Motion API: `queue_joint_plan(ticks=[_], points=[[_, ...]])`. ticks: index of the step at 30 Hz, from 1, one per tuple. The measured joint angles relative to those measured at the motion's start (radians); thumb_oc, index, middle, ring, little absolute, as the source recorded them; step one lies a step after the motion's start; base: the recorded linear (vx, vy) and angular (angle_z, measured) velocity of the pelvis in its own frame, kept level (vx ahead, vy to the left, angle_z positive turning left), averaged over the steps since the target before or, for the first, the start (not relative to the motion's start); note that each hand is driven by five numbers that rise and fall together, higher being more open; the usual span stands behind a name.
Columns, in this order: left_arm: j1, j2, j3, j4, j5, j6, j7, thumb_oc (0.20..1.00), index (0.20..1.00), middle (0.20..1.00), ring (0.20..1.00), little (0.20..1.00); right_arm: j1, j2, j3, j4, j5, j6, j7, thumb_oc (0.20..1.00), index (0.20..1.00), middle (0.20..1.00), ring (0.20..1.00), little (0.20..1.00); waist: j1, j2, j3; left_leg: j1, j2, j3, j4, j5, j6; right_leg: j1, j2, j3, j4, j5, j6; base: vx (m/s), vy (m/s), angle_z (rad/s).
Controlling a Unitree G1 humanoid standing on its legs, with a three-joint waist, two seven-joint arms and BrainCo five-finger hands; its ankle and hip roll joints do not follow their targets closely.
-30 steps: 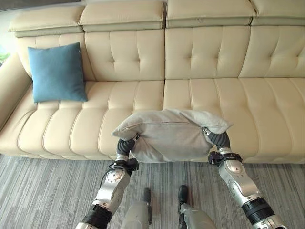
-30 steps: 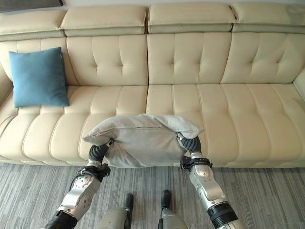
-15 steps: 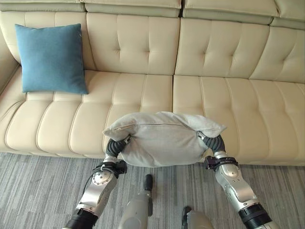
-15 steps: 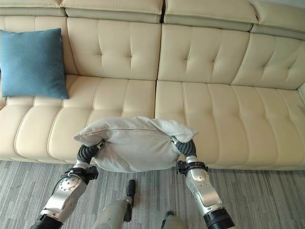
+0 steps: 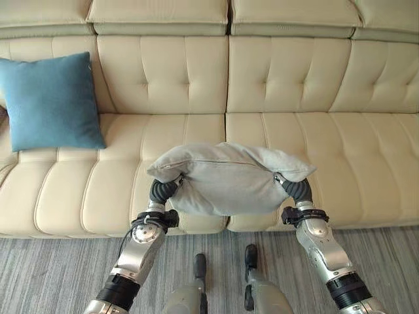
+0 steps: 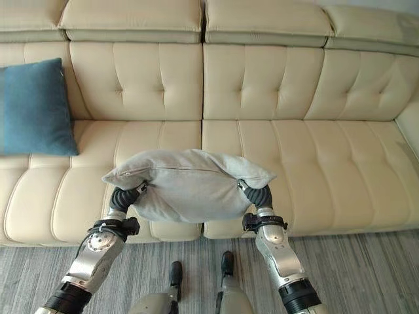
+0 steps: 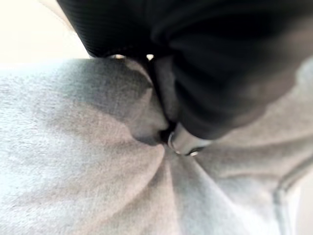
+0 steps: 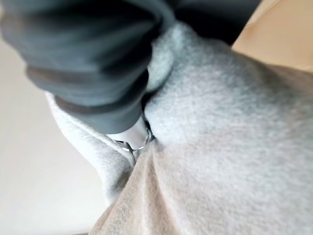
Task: Pick up all the scattered cushions and arrange them neatly on the sofa.
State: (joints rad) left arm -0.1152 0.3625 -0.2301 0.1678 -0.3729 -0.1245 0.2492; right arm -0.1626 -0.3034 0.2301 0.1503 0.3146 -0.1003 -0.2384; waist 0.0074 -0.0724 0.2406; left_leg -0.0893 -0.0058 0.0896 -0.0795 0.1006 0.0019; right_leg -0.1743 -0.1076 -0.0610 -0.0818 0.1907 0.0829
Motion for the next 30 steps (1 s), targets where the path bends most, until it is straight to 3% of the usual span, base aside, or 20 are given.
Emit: queue_joint_plan(ticks=[5, 11, 15, 20, 26, 27, 29, 30], points=[[-0.065, -0.024, -0.006, 0.022, 0.0, 0.009, 0.034, 0.2, 0.2, 0.2, 0.2, 0.2, -0.091, -0.071, 0.033, 0.011, 0.0, 0.014, -0.02, 0.2, 0.2, 0.2, 0.2, 0.2, -0.007, 0.004, -0.002, 0.003, 0.043, -0.005, 0.0, 0.0, -0.017, 0.004, 0.046, -0.019, 0.0, 0.007, -0.034, 0.08, -0.049, -0.04], [-0.424, 0.026, -0.091, 0.279, -0.009, -0.001, 0.136, 0.2, 0.2, 0.2, 0.2, 0.2, -0.48, -0.134, 0.115, 0.263, 0.003, 0.017, -0.092, 0.2, 0.2, 0.2, 0.2, 0.2, -0.006, 0.006, -0.004, -0.085, 0.051, -0.037, 0.011, 0.021, -0.042, -0.06, 0.05, -0.048, 0.0, 0.007, -0.042, -0.06, -0.032, 0.18], [-0.572, 0.063, -0.121, 0.376, -0.012, -0.017, 0.179, 0.2, 0.2, 0.2, 0.2, 0.2, -0.622, -0.133, 0.161, 0.372, 0.029, 0.021, -0.12, 0.2, 0.2, 0.2, 0.2, 0.2, 0.005, 0.007, -0.004, -0.162, 0.052, -0.057, 0.025, 0.034, -0.048, -0.124, 0.052, -0.057, 0.0, 0.023, -0.059, 0.0, -0.018, 0.13], [-0.625, 0.084, -0.146, 0.46, -0.012, -0.022, 0.184, 0.2, 0.2, 0.2, 0.2, 0.2, -0.658, -0.116, 0.213, 0.434, 0.063, 0.021, -0.128, 0.2, 0.2, 0.2, 0.2, 0.2, 0.005, 0.008, 0.0, -0.198, 0.055, -0.077, 0.023, 0.04, -0.052, -0.154, 0.055, -0.073, 0.0, 0.029, -0.068, 0.03, -0.02, 0.09], [-0.869, 0.1, -0.246, 0.752, -0.013, -0.044, 0.165, 0.2, 0.2, 0.2, 0.2, 0.2, -0.874, -0.092, 0.299, 0.656, 0.099, -0.009, -0.132, 0.2, 0.2, 0.2, 0.2, 0.2, 0.004, 0.001, 0.013, -0.262, 0.057, -0.081, 0.021, 0.045, -0.057, -0.214, 0.058, -0.081, 0.0, 0.03, -0.07, 0.01, -0.015, 0.03], [-0.934, 0.098, -0.261, 0.853, -0.011, -0.058, 0.149, 0.325, 0.325, 0.325, 0.325, 0.325, -0.943, -0.082, 0.325, 0.747, 0.099, -0.02, -0.128, 1.0, 1.0, 1.0, 1.0, 1.0, 0.001, -0.001, 0.015, -0.268, 0.058, -0.081, 0.02, 0.046, -0.058, -0.22, 0.063, -0.082, 0.0, 0.03, -0.07, 0.0, -0.031, 0.0], [-0.993, 0.098, -0.285, 0.907, -0.01, -0.046, 0.141, 1.0, 1.0, 1.0, 1.0, 1.0, -0.997, -0.081, 0.351, 0.8, 0.098, -0.013, -0.123, 1.0, 1.0, 1.0, 1.0, 1.0, 0.001, -0.006, 0.017, -0.276, 0.061, -0.081, 0.018, 0.047, -0.06, -0.229, 0.064, -0.083, 0.0, 0.03, -0.07, 0.0, 0.0, 0.0], [-1.024, 0.1, -0.291, 0.937, -0.009, -0.041, 0.14, 1.0, 1.0, 1.0, 1.0, 1.0, -1.026, -0.08, 0.358, 0.833, 0.099, -0.006, -0.123, 1.0, 1.0, 1.0, 1.0, 1.0, 0.0, -0.01, 0.019, -0.28, 0.064, -0.082, 0.017, 0.047, -0.06, -0.233, 0.065, -0.084, 0.0, 0.03, -0.07, 0.0, 0.0, 0.0]])
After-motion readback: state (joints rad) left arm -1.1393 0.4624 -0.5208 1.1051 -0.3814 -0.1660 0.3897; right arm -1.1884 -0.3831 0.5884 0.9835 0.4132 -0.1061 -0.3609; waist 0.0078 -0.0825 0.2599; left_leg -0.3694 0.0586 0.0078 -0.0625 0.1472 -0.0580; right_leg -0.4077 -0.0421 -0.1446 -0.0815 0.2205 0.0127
